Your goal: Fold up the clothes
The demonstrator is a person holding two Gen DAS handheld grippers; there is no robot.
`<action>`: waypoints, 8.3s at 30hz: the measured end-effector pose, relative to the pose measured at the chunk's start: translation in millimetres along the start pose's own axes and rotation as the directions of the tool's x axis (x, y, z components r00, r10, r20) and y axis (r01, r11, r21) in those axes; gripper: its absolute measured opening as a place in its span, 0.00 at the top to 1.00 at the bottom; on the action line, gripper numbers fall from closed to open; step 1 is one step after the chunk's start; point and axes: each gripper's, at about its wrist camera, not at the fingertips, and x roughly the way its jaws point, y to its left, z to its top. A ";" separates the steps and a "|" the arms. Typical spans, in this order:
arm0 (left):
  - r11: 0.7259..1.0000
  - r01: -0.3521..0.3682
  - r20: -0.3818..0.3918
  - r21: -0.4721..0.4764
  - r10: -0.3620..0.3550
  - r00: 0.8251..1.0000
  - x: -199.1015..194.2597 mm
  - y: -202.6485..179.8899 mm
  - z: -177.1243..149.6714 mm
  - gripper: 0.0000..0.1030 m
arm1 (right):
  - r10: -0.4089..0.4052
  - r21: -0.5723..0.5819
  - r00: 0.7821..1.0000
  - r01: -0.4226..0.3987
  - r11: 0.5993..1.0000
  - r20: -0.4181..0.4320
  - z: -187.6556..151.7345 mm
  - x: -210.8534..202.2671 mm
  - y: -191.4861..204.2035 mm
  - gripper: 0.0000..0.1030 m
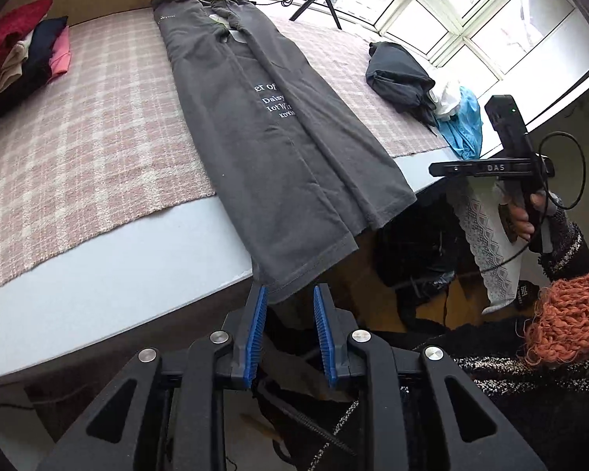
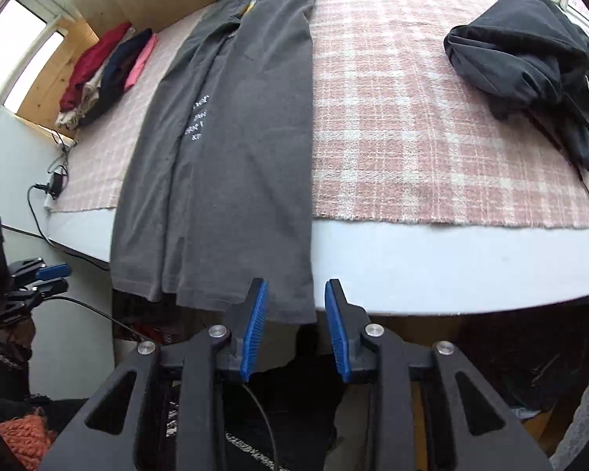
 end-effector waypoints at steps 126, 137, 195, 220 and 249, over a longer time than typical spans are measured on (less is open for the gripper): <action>0.975 0.023 -0.086 -0.223 -0.043 0.995 83.0 10.8 16.0 0.63 | -0.141 -0.144 0.989 0.145 0.979 0.039 -19.8 73.8 31.9 0.60; 0.977 0.115 -0.040 -0.179 -0.124 0.992 68.9 5.6 22.9 0.94 | -0.006 -0.066 1.000 0.006 0.998 0.003 -11.4 74.8 23.8 0.90; 0.979 -0.201 0.017 0.019 0.201 0.979 68.5 98.7 249.1 0.81 | 0.035 -0.136 0.995 -0.022 0.991 0.095 241.5 78.8 -4.6 0.84; 0.972 -0.162 0.001 0.172 0.164 0.986 139.5 29.7 249.1 0.69 | -0.062 -0.185 0.985 0.092 0.978 0.161 228.8 125.4 33.5 0.65; 0.958 -0.283 0.198 0.040 0.270 0.942 17.6 134.0 418.0 0.48 | -0.083 -0.214 0.901 0.190 0.958 0.427 403.6 -5.8 58.6 0.48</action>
